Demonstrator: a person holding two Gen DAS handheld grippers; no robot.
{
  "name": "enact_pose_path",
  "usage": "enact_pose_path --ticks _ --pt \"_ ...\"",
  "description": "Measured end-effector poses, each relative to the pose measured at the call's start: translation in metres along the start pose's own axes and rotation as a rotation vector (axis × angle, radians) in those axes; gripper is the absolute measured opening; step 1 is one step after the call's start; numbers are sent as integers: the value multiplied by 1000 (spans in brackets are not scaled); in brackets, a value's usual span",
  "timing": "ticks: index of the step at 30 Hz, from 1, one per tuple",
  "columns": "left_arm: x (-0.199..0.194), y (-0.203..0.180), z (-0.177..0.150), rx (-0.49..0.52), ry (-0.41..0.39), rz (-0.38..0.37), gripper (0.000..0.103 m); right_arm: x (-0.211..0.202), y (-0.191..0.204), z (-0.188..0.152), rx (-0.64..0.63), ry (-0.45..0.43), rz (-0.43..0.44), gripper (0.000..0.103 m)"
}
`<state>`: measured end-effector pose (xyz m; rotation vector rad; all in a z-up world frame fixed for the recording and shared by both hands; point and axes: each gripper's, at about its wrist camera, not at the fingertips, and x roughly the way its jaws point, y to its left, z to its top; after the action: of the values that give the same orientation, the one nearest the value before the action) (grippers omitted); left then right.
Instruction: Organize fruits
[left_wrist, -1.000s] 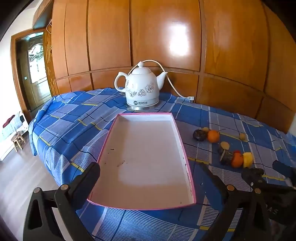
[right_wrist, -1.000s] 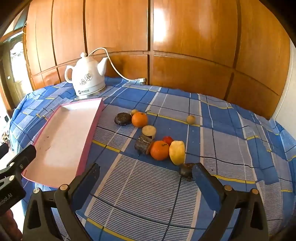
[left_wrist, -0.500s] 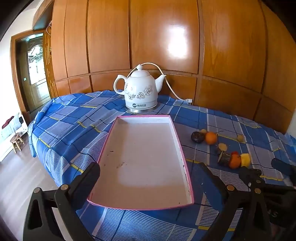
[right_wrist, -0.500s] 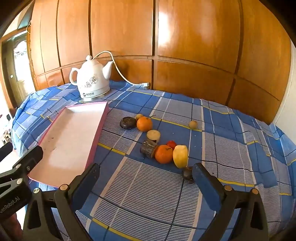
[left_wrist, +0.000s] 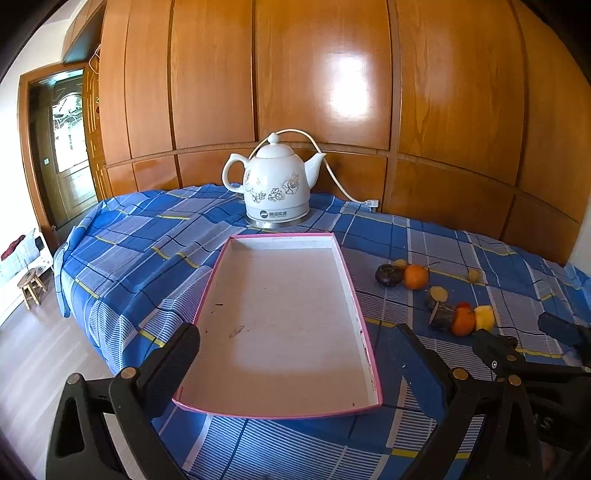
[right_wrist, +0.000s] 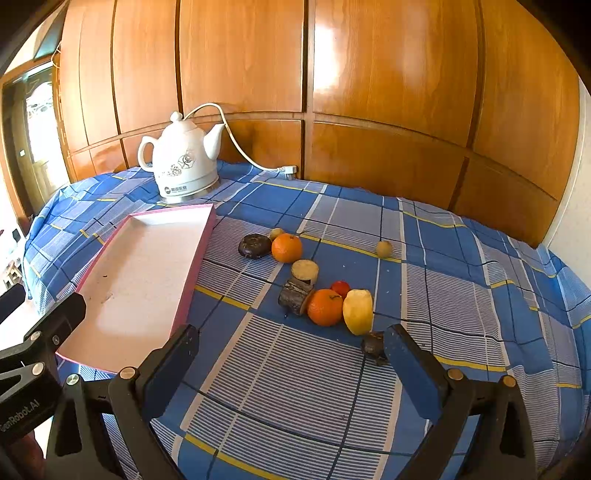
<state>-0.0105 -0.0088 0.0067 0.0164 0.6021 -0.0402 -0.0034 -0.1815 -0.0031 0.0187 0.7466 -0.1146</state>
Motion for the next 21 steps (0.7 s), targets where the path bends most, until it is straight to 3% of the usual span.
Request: enact_pose_path --ticks 21 --pt "-5 -9 -2 36 -10 -46 103 -2 -4 0 12 -8 -8 102"
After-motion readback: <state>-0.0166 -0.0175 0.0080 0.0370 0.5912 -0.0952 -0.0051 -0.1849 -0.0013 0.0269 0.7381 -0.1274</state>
